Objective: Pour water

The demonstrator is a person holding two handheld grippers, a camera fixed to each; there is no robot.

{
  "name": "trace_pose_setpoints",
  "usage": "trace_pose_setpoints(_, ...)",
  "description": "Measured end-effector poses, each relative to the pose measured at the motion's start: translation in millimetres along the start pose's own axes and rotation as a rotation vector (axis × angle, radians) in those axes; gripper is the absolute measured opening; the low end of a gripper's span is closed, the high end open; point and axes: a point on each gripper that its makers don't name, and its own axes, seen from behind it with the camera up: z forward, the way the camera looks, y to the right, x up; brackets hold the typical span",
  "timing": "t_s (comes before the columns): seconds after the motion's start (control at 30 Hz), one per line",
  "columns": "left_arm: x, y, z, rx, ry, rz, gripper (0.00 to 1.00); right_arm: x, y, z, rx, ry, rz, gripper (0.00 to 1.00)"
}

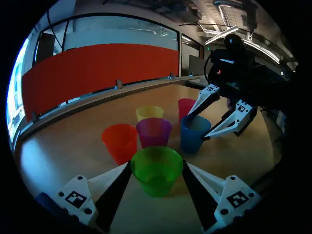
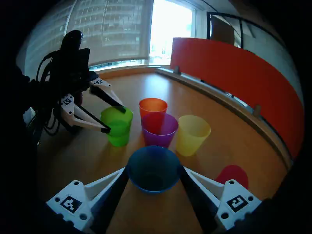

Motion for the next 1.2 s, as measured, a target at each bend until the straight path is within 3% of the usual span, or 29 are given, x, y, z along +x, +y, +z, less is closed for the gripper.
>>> trace_pose_setpoints(0.7,-5.6,2.3,0.5,0.018,-0.061,0.077,0.91,-7.2,1.6,-6.4,-0.024,-0.011,-0.002,1.00)
trace_pose_setpoints(1.2,-13.1,4.7,-9.6,0.014,-0.099,0.071,0.91,-15.6,-2.4,-16.5,-0.033,-0.012,0.003,1.00)
